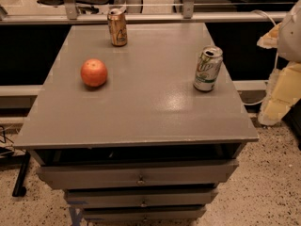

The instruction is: Pick 7up can

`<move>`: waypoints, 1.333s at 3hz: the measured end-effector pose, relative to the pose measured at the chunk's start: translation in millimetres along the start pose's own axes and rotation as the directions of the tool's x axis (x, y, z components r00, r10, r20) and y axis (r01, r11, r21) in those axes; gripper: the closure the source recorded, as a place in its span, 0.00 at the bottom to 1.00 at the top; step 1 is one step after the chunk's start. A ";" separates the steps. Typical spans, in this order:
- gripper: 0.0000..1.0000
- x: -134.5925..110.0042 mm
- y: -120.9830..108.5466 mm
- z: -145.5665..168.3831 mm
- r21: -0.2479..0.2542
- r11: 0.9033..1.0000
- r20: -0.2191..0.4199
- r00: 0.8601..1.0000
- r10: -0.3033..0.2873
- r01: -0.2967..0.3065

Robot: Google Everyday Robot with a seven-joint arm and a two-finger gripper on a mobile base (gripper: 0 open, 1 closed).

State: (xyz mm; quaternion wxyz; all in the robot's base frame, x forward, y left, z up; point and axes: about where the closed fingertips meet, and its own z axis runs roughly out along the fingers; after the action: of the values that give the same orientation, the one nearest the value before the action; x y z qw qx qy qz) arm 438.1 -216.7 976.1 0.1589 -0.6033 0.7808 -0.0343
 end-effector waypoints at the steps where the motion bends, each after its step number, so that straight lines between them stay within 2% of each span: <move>1: 0.00 0.0 0.0 0.0 0.000 1.000 0.000 1.000 0.000 0.000; 2: 0.00 0.2 -3.5 2.0 0.014 1.000 0.022 1.000 0.005 -0.006; 3: 0.00 0.5 -23.5 16.8 0.045 0.999 0.096 0.995 0.015 -0.019; 4: 0.00 -0.3 -56.5 42.5 0.073 0.995 0.219 0.975 0.049 -0.067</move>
Offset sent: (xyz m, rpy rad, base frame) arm 0.0094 -0.0036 -0.0082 0.0461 -0.0239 -0.0058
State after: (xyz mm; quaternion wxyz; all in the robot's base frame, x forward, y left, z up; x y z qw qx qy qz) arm 503.1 -225.7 949.8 0.2679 -0.5735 0.7741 0.0051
